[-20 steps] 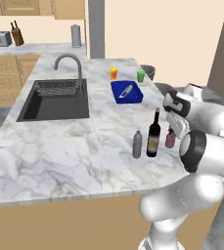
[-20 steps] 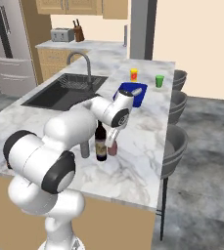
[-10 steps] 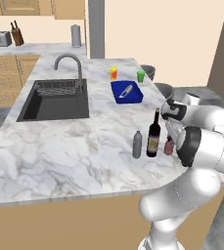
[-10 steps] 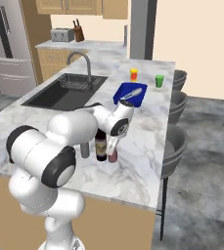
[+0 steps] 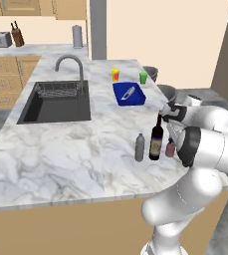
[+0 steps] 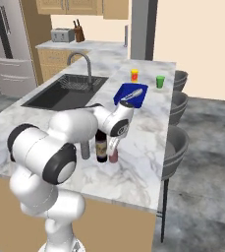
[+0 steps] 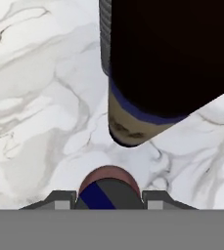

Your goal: Place the drinks on the dining counter in a tight cluster.

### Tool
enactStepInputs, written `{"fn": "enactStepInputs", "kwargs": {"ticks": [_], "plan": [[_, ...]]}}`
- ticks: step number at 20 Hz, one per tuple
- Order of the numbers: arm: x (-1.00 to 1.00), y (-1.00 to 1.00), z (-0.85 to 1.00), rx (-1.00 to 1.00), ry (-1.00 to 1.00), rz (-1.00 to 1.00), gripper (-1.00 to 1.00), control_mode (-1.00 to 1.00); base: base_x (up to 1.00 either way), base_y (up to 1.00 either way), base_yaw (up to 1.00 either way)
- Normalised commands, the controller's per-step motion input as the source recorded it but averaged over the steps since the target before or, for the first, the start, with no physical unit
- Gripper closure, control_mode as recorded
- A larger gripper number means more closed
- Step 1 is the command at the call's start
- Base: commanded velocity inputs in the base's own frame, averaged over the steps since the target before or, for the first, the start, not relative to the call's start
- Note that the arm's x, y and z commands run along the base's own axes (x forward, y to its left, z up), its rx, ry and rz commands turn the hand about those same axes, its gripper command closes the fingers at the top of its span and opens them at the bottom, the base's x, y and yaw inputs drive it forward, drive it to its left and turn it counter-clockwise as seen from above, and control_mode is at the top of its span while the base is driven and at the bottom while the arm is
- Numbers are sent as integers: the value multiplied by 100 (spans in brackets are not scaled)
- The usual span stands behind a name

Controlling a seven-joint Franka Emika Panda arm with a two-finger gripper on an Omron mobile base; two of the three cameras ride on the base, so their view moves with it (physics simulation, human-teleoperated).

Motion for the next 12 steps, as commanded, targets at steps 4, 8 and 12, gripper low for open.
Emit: {"fn": "enactStepInputs", "kwargs": {"ticks": [4,8,12], "plan": [[19,0,-6,0,0,0,100,-100,0,0,0],[17,0,-27,0,0,0,100,-100,0,0,0],[9,0,-28,0,0,0,100,-100,0,0,0]]}}
